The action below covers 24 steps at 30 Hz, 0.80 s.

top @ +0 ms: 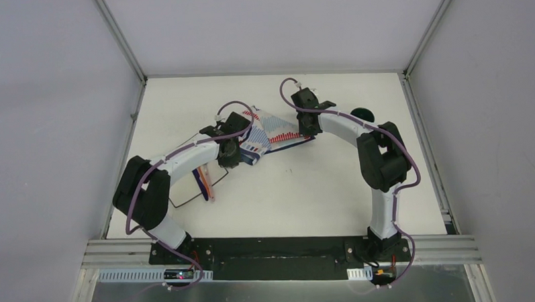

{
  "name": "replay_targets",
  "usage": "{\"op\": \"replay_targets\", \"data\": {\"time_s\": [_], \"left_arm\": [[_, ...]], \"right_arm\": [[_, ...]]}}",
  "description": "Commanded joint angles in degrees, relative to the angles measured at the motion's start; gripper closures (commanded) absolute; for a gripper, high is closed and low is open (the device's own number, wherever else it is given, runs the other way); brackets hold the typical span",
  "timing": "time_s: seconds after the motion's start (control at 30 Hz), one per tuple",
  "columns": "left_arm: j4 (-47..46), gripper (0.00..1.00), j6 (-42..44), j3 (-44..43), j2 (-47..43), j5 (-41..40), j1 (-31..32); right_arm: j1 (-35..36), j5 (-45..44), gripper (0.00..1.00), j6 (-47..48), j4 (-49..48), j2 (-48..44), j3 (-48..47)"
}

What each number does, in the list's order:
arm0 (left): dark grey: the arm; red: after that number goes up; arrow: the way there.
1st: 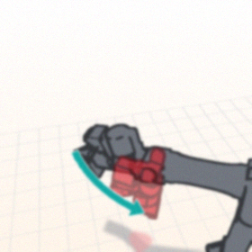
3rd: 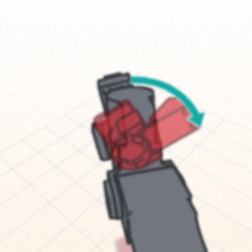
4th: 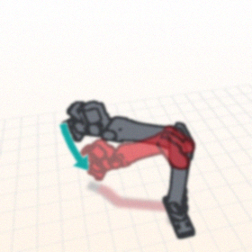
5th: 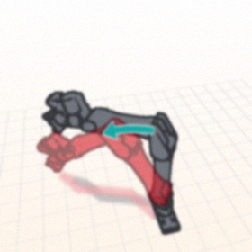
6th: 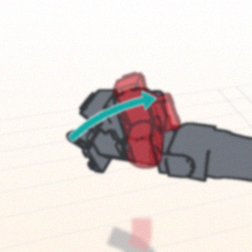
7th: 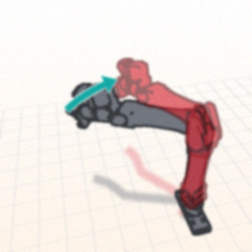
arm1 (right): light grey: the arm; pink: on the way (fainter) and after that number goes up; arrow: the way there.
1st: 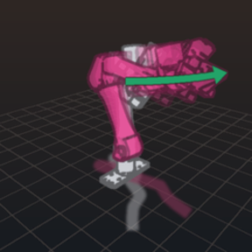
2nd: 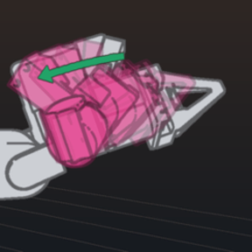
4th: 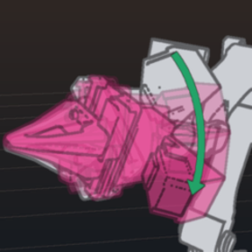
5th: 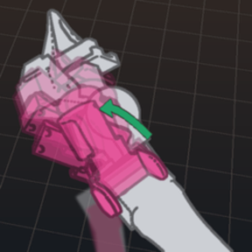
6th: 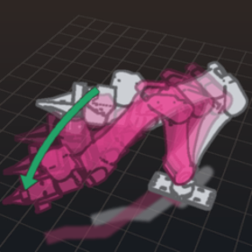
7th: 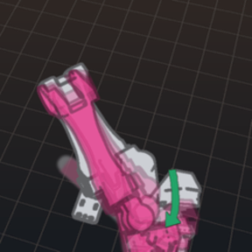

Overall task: Set the dinner table for one person
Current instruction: Move the plate to the center of the board.

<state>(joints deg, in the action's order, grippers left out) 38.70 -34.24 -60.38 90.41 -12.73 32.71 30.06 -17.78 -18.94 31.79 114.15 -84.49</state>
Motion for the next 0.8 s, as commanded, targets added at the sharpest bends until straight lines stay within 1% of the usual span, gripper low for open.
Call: {"op": "replay_targets", "data": {"time_s": [0.0, 0.17, 0.33, 0.53, 0.77], "left_arm": [[-2.5, 1.0, 2.2, -3.6, 3.9, -0.3, 0.7], [-2.6, 1.0, 3.2, -5.4, 7.7, -2.8, 0.3], [-2.6, 1.0, 3.0, -4.9, 8.6, -3.3, -1.3], [-2.4, 1.0, 3.1, -2.6, 6.5, -4.0, -3.5], [-2.2, 1.0, 3.3, 2.0, 1.7, -2.9, -9.2]], "right_arm": [[0.1, -2.0, 1.0, 1.0, -0.8, -3.2, 0.1], [0.1, -2.1, 1.0, 1.0, -0.8, -3.2, 0.4], [0.1, -2.1, 1.0, 1.0, -0.8, -3.2, 0.4], [0.1, -1.7, 1.0, 1.0, -0.8, -2.8, 0.2], [0.2, -1.3, 1.0, 0.9, -1.1, -2.5, 0.3]]}}
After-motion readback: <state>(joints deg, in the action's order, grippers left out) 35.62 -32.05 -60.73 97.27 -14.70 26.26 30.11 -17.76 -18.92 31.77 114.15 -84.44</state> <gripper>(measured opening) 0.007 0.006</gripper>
